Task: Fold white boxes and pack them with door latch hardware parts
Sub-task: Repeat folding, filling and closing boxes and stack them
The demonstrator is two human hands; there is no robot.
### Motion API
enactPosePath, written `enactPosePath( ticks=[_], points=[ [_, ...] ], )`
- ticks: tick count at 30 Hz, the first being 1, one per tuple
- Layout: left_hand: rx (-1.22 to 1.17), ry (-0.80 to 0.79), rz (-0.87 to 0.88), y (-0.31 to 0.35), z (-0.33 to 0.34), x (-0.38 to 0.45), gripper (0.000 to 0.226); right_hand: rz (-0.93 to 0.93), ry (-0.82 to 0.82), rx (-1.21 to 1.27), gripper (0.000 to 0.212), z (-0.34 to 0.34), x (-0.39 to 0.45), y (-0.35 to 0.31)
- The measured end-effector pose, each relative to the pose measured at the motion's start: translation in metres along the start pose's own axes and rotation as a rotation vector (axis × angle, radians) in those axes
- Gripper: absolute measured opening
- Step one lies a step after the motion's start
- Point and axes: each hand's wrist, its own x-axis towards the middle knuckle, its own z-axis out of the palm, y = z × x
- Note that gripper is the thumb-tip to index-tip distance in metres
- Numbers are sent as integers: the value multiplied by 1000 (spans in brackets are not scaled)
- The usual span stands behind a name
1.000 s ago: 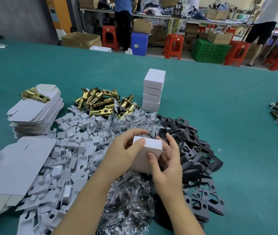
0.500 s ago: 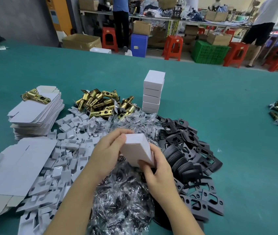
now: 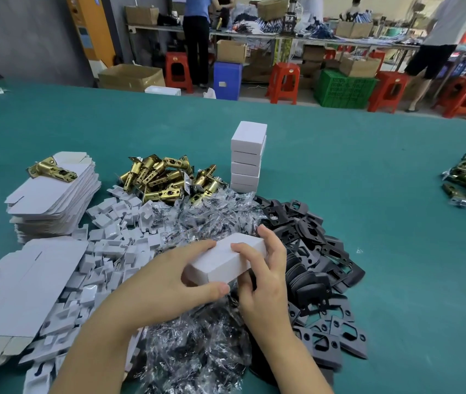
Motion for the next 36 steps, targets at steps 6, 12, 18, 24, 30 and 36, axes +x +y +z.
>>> enactPosePath(
  ticks=[6, 12, 18, 24, 30, 36],
  points=[
    [-397, 124, -79, 1, 1, 9, 64, 121, 85, 127, 64, 0, 2, 1],
    [-629, 385, -32, 22, -4, 45, 81, 290, 100, 162, 53, 1, 4, 4],
    [-149, 800, 166, 81, -25, 139, 79, 318, 29, 64, 38, 3, 6, 7],
    [255, 780, 123, 123, -32, 234, 72, 345, -12, 55, 32, 4, 6, 9],
    [237, 681, -20, 110, -10, 271, 57, 354, -32, 39, 33, 4, 6, 11],
    [224, 644, 24, 107, -14, 274, 69, 372, -51, 34, 28, 5, 5, 13]
  ],
)
